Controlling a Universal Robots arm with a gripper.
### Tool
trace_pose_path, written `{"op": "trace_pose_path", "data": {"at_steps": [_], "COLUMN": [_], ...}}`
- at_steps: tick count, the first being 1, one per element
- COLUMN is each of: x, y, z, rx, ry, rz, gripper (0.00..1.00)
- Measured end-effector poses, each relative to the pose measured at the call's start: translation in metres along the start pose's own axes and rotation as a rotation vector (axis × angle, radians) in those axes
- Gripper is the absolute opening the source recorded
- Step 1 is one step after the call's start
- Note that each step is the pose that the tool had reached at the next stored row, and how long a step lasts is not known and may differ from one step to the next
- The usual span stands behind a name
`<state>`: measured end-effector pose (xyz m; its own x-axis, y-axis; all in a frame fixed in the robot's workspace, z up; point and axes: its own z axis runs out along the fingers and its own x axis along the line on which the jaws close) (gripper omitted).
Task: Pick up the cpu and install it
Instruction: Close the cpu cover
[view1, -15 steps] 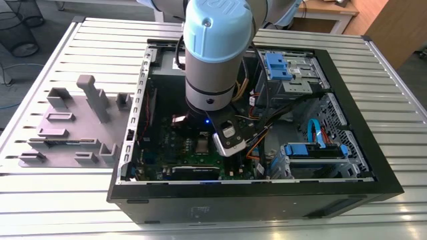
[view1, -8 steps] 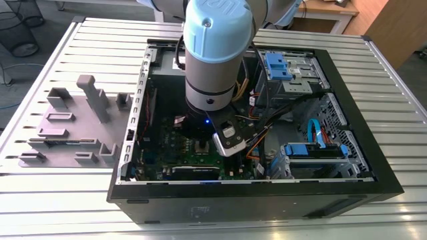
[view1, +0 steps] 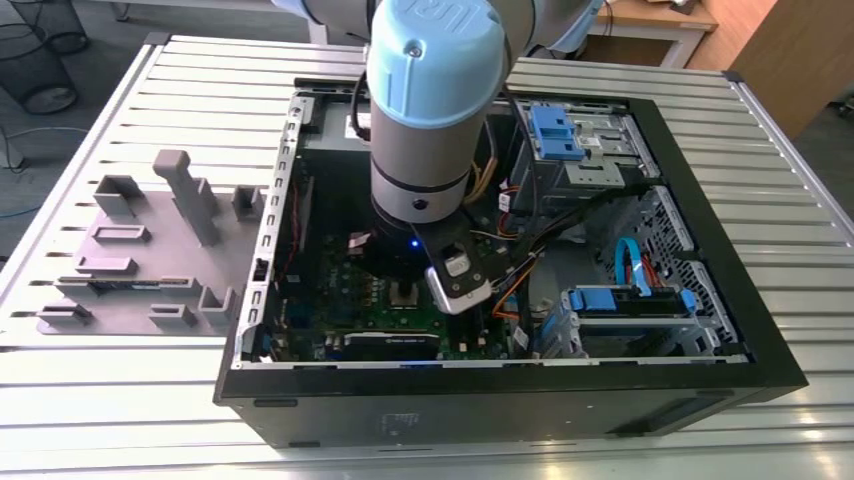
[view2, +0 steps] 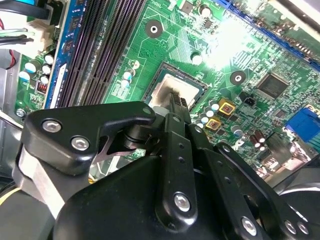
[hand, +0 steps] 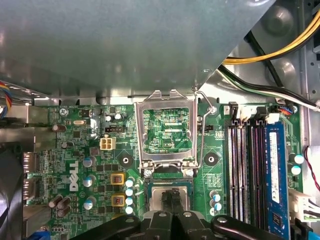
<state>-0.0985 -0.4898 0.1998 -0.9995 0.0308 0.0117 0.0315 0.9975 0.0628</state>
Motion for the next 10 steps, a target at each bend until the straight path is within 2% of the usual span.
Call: {"op": "trace_pose_path", "data": {"at_steps": [10], "x": [0.0012], "y": [-0.0004], "z": [0.005], "rx": [0.0025], "ry": [0.0001], "rz": [0.0], "gripper": [0.11]}}
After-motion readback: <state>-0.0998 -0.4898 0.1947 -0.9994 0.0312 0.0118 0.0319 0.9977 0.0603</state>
